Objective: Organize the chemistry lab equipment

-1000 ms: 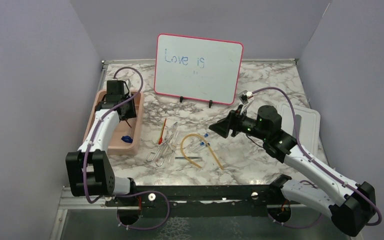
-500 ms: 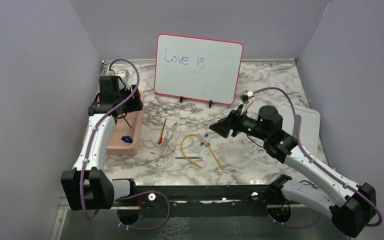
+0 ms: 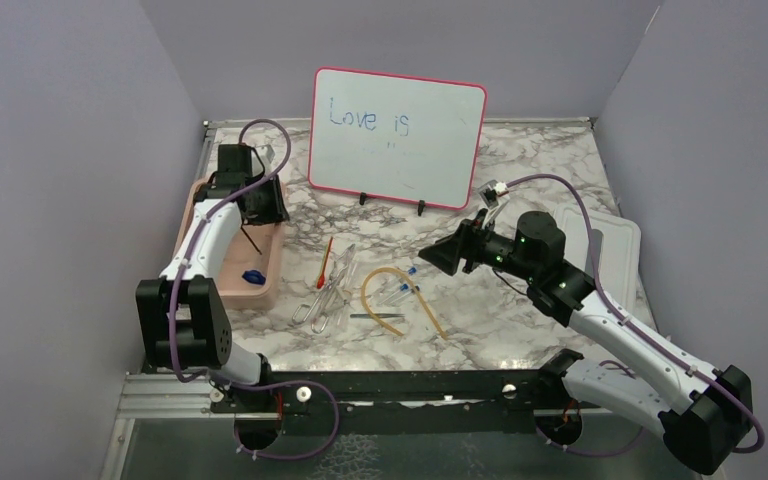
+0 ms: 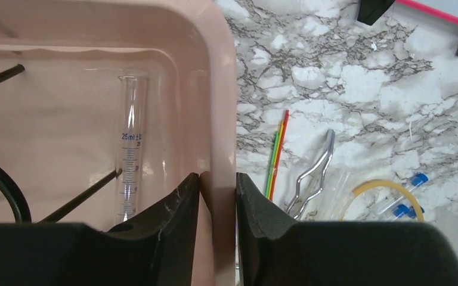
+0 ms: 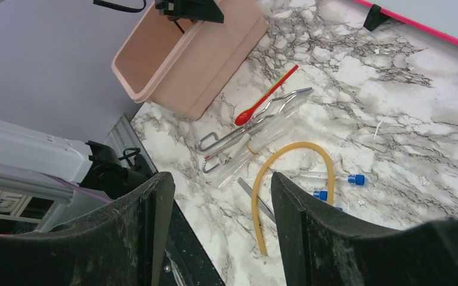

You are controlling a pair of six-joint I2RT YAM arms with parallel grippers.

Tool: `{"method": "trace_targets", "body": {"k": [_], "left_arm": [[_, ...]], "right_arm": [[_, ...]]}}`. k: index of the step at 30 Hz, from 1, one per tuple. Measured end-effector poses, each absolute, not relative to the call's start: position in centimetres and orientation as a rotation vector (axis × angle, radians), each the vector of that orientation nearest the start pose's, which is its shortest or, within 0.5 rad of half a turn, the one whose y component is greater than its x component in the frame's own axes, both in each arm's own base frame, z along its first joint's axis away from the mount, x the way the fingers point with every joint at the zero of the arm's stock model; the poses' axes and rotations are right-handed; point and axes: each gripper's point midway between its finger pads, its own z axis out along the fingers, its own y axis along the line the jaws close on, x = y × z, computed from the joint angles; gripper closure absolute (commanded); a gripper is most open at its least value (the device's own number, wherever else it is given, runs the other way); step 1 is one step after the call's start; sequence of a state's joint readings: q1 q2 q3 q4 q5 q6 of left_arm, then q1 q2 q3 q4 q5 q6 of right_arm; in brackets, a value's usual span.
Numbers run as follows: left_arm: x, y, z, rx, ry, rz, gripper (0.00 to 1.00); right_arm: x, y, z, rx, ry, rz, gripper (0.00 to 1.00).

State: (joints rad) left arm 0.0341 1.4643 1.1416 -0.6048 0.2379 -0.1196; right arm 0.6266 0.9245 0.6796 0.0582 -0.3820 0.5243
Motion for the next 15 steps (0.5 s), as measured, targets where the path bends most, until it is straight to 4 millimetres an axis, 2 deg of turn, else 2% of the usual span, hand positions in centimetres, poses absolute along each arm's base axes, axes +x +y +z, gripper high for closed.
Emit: {"method": "trace_targets", "body": {"k": [7, 15], "left_arm": [[38.0, -3.3, 14.0, -0.108, 2.477, -0.333, 0.8], [41.7, -3.9, 14.1, -0.175, 2.45, -0.341, 0.8]], "right_arm": [[22.0, 26.3, 24.2, -0.384, 1.864, 1.146, 0.35], [22.4, 26.2, 23.2, -0.363, 1.889, 1.126, 0.35]]}}
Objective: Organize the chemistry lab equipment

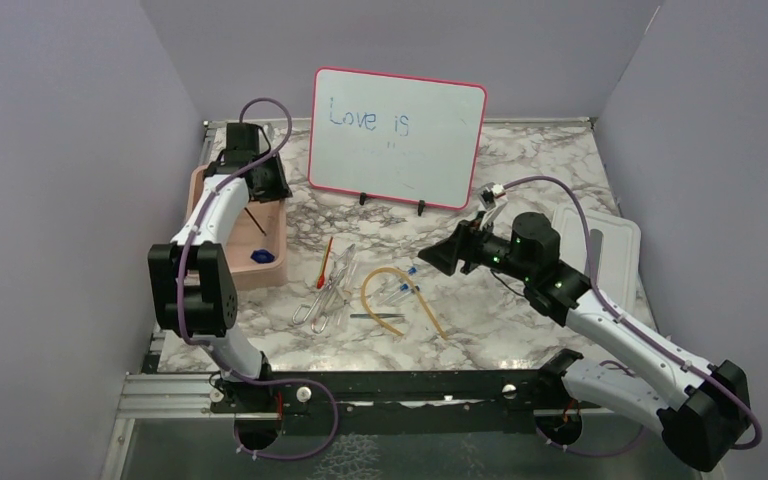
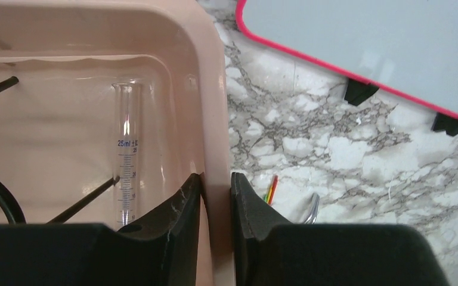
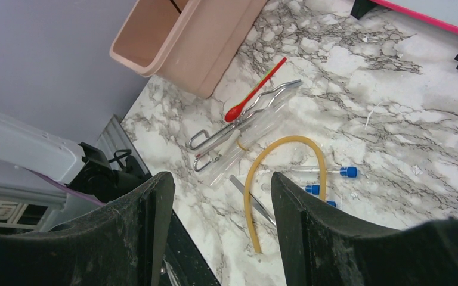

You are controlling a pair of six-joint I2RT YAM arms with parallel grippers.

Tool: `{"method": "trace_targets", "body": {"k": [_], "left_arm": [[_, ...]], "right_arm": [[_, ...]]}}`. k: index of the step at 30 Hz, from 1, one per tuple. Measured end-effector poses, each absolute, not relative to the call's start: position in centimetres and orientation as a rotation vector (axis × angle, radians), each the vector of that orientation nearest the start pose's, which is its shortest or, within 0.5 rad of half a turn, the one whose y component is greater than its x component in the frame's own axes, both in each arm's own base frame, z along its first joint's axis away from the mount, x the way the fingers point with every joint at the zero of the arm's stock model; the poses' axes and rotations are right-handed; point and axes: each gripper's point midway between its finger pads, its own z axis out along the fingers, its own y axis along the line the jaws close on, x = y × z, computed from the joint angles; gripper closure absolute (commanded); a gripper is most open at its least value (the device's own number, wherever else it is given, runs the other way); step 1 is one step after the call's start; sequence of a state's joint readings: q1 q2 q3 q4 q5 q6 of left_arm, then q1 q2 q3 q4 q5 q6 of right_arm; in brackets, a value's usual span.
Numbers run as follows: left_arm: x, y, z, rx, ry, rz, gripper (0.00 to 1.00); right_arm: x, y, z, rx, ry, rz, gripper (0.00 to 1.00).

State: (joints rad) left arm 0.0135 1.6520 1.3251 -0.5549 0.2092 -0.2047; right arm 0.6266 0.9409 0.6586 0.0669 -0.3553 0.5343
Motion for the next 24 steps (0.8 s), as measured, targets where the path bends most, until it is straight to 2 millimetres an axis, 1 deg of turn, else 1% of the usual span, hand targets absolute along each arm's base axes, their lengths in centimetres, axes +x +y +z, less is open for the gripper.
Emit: {"method": "trace_targets", "body": {"k": [4, 8, 12, 14, 16, 18, 20, 22, 24], "left_arm": [[43.8, -3.9, 14.1, -0.263, 2.427, -0.342, 0.78], [45.7, -3.9, 14.3, -0.345, 2.399, -0.349, 0.68], [46.6, -4.0, 14.6, -0.399, 2.374, -0.371, 0.56], [46.9, -4.2, 15.0, -0.406, 2.359, -0.383, 0.53], [47.3, -4.3, 15.9, -0.398, 2.333, -0.393, 0.5], [47.1, -4.3, 17.0, -0.387, 2.31, -0.398, 0.48], [46.8, -4.3, 18.7, -0.365, 2.276, -0.397, 0.48], [45.6, -4.2, 21.1, -0.33, 2.228, -0.39, 0.48], [44.0, -4.2, 23.3, -0.295, 2.179, -0.384, 0.48]], "right_arm": [[22.7, 26.2, 22.7, -0.353, 1.904, 1.114, 0.35], [23.2, 26.3, 21.7, -0.331, 1.939, 1.095, 0.35], [23.7, 26.4, 20.2, -0.309, 1.989, 1.077, 0.35], [24.0, 26.6, 19.1, -0.298, 2.029, 1.068, 0.35], [24.2, 26.8, 17.8, -0.283, 2.077, 1.063, 0.35], [24.3, 27.2, 16.6, -0.268, 2.13, 1.059, 0.35], [24.1, 28.1, 15.7, -0.265, 2.172, 1.064, 0.35], [23.6, 29.6, 15.1, -0.278, 2.212, 1.08, 0.35], [22.6, 31.5, 14.6, -0.307, 2.248, 1.096, 0.36]]}}
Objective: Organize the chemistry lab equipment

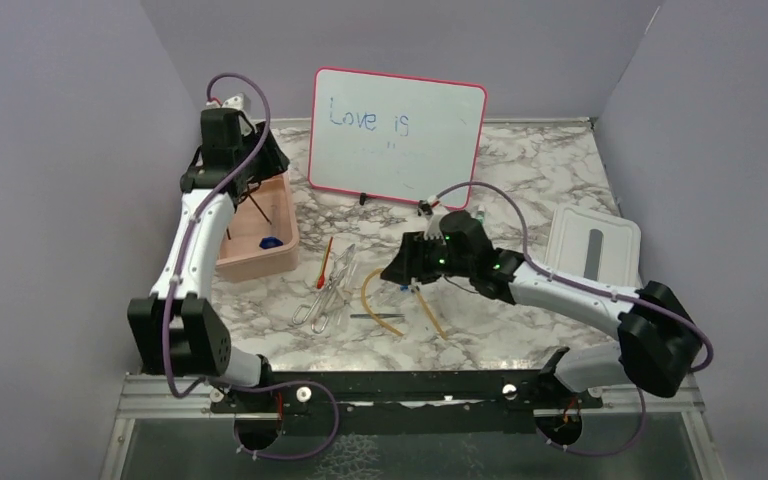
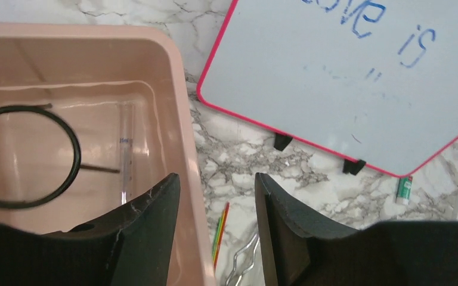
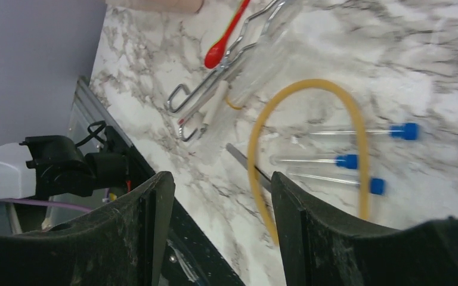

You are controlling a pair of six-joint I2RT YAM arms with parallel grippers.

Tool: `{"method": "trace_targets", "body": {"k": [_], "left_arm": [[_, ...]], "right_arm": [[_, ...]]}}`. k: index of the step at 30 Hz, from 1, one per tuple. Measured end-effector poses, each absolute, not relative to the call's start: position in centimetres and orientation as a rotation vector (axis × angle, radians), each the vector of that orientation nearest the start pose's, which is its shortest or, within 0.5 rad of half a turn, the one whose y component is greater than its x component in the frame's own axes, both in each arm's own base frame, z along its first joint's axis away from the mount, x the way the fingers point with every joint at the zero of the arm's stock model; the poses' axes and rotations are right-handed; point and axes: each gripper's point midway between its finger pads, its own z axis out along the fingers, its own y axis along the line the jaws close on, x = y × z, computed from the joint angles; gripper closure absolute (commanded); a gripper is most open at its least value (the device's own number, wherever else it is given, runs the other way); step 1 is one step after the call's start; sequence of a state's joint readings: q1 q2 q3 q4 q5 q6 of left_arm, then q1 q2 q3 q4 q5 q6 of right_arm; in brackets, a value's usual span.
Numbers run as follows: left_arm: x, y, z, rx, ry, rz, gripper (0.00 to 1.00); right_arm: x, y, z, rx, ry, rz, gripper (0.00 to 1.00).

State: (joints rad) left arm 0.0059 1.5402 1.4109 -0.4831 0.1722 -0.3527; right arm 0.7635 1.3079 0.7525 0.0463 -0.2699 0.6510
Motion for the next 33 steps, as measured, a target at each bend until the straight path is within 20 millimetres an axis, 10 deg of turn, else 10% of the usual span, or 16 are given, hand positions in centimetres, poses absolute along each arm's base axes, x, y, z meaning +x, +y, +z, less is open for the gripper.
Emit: {"method": "trace_targets", "body": {"k": [6, 16, 33], "left_arm": [[36.8, -4.2, 27.6, -0.231, 2.057, -0.382, 0.44], [29.5, -6.8, 27.5, -0.122, 2.027, -0.481, 0.43], [25.7, -10.3, 25.7, 0.053, 2.075, -0.477, 0.41]], "right_arm": [[19.6, 37.9, 12.9, -0.371, 2.354, 1.136, 0.4], [19.5, 42.8, 9.0, -0.21, 2.534, 1.063, 0.51], [19.5, 44.4, 4.1, -0.083, 2.721, 0.907, 0.73]]}}
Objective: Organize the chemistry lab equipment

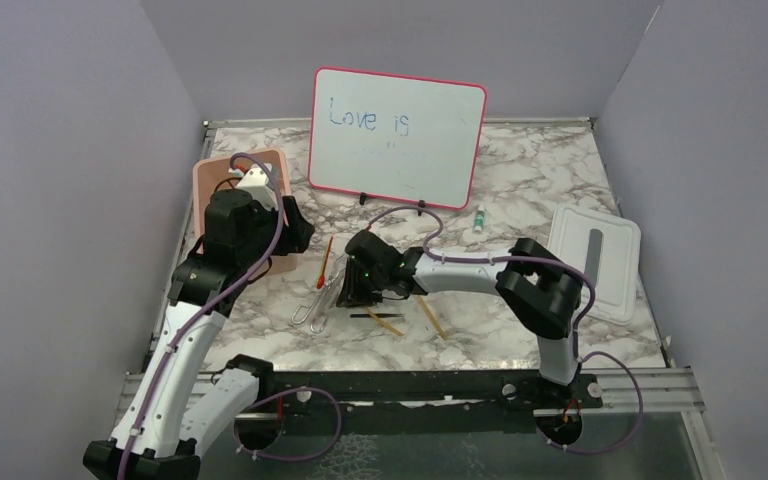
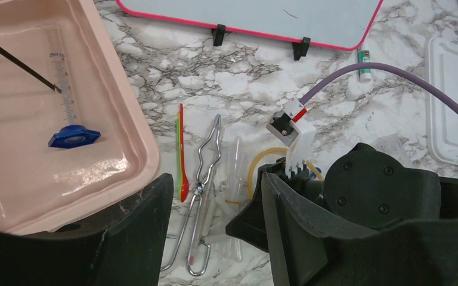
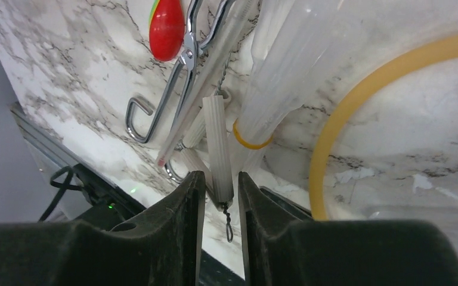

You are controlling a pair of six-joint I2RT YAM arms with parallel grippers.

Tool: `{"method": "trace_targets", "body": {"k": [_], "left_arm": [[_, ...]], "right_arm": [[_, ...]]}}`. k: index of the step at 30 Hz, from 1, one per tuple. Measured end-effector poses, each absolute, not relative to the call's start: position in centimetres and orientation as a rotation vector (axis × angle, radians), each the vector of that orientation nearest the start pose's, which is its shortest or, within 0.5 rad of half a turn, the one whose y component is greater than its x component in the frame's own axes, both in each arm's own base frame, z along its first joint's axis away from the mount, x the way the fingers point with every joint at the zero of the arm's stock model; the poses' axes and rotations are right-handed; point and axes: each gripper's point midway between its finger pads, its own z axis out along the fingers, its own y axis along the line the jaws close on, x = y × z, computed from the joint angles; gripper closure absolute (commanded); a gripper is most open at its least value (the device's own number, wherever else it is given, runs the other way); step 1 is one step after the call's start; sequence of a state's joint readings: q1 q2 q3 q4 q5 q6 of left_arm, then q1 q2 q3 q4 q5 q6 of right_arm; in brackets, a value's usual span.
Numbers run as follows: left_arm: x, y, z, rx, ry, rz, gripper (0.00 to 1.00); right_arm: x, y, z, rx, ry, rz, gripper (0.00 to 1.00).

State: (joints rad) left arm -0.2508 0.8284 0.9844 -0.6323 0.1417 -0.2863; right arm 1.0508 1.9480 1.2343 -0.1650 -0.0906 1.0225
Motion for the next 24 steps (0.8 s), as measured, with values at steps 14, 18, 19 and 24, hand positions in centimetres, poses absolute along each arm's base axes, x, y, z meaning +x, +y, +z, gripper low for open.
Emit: {"method": "trace_targets", "body": {"k": [14, 18, 19, 24], "left_arm": [[25.7, -10.4, 25.6, 0.068, 2.074, -0.438, 0.39], [25.7, -10.4, 25.5, 0.055, 2.078, -0.441, 0.37], [25.7, -10.4, 25.5, 0.051, 2.08, -0.443, 0.36], [25.8, -10.6, 25.4, 0.02, 2.088, -0.464, 0.34]], "right_arm": [[19.0, 43.7, 6.2, -0.053, 2.697, 0.924, 0.91], [18.7, 42.9, 7.8, -0.075, 2.664, 0.941, 0.92], [18.7, 42.8, 8.3, -0.085, 2.652, 0.948, 0.92], [18.6, 42.1, 10.5, -0.173, 2.563, 0.998, 0.93]]}}
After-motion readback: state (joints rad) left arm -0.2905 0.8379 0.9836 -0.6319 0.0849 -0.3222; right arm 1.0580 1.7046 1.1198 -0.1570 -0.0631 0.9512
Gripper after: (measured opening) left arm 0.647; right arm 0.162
